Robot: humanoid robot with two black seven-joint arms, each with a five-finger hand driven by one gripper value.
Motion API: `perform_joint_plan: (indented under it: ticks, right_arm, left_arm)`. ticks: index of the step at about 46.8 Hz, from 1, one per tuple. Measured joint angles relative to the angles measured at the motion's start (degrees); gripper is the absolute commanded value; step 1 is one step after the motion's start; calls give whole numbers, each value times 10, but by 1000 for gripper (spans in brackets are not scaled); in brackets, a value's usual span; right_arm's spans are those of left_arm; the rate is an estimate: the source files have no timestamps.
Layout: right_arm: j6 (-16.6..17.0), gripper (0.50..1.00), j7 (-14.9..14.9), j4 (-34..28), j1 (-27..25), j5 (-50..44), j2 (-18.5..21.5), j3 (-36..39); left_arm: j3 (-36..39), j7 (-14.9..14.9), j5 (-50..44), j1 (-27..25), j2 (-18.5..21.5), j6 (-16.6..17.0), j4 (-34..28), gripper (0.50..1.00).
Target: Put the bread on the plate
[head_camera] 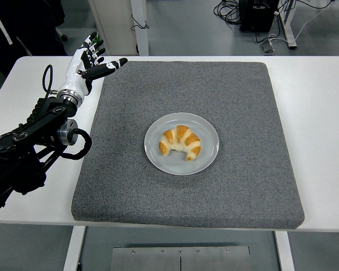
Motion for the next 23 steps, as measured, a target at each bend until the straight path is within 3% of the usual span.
perform_joint_plan:
  ticks: [9, 23]
  right_arm:
    - [0, 1000, 0, 0, 0, 0, 0, 0]
    - [0, 1000, 0, 0, 0, 0, 0, 0]
  left_arm:
    - [0, -32, -46, -4, -9, -1, 26, 966]
    - [-5, -42, -87, -8, -34, -7, 63, 966]
